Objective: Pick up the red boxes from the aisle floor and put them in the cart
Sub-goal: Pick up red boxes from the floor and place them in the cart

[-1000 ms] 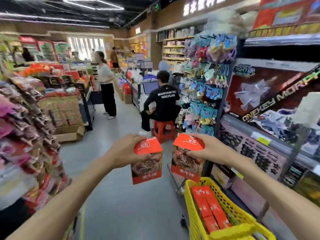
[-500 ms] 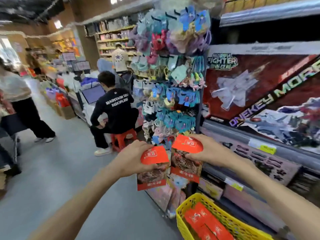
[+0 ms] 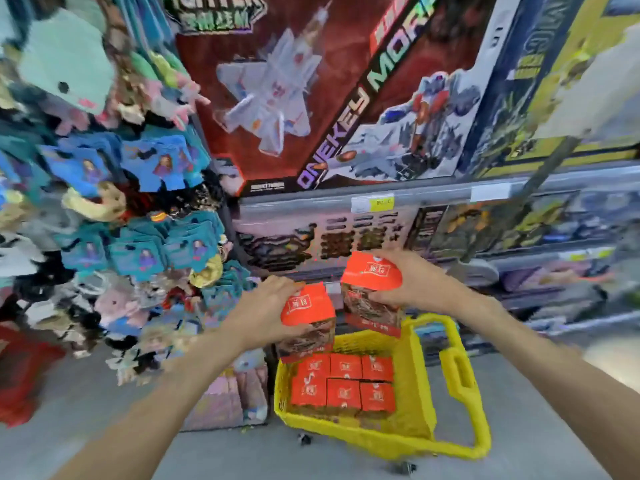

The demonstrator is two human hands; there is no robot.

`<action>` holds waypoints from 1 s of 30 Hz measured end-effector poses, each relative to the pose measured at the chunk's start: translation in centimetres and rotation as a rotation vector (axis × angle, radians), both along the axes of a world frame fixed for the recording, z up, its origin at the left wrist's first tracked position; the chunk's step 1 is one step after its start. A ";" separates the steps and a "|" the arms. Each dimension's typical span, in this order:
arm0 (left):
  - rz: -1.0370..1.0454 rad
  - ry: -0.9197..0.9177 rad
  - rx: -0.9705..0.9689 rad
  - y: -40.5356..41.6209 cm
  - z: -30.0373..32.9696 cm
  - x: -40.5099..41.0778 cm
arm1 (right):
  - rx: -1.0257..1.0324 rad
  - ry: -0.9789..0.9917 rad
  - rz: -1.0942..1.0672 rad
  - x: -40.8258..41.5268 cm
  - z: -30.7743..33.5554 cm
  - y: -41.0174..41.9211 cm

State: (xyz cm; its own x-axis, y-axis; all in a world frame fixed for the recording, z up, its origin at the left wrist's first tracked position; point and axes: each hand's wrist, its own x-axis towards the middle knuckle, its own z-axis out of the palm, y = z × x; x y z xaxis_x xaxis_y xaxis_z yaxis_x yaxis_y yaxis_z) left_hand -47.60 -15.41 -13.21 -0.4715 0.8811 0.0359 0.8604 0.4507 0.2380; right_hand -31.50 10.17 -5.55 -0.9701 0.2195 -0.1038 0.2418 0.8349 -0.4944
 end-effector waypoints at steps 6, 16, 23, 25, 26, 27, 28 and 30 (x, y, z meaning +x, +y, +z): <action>-0.159 -0.083 -0.109 4.7 -8.2 -1.4 | -0.009 -0.130 -0.238 3.1 -7.3 2.1; -0.187 -0.168 -0.226 11.1 -25.8 -2.8 | -0.053 -0.132 -0.340 4.5 -25.6 4.7; -0.177 -0.167 -0.210 16.1 -36.4 -1.7 | -0.070 -0.117 -0.339 5.4 -32.8 5.0; -0.167 -0.146 -0.203 16.8 -38.4 -1.3 | -0.064 -0.084 -0.339 5.3 -33.6 4.9; -0.169 -0.131 -0.193 17.1 -39.2 -1.1 | -0.059 -0.078 -0.329 5.1 -33.8 4.8; -0.174 -0.113 -0.181 17.3 -39.6 -0.9 | -0.048 -0.081 -0.315 4.9 -34.0 4.9; -0.185 -0.092 -0.171 17.6 -40.0 -0.8 | -0.028 -0.087 -0.301 4.6 -34.2 5.0; -0.204 -0.083 -0.174 17.9 -40.0 -1.0 | 0.022 -0.100 -0.286 4.2 -34.3 5.2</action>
